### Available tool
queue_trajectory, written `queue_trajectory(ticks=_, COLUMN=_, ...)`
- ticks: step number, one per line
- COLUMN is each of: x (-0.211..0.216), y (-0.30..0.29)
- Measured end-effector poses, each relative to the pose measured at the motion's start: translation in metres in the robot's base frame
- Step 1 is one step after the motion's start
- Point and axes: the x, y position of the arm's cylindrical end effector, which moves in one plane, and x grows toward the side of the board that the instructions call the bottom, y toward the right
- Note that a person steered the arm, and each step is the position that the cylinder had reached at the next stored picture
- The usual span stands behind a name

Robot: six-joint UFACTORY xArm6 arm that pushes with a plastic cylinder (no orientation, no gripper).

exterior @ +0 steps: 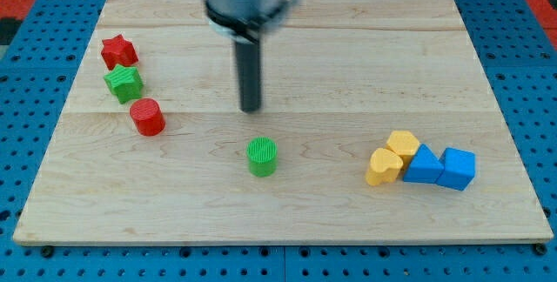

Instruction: Move green circle along with red circle towards the yellow heart

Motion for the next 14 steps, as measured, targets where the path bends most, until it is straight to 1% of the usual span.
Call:
queue_trajectory(ticks=1, x=0.009, y=-0.026)
queue_trajectory(ticks=3, x=0.110, y=-0.009)
queue_trajectory(ticks=4, x=0.129, y=0.073)
queue_trajectory(ticks=5, x=0.133, y=0.112)
queue_trajectory(ticks=7, x=0.133, y=0.034)
queue_trajectory(ticks=8, x=0.133, y=0.020)
queue_trajectory(ticks=10, x=0.125, y=0.000)
queue_trajectory(ticks=14, x=0.121, y=-0.012)
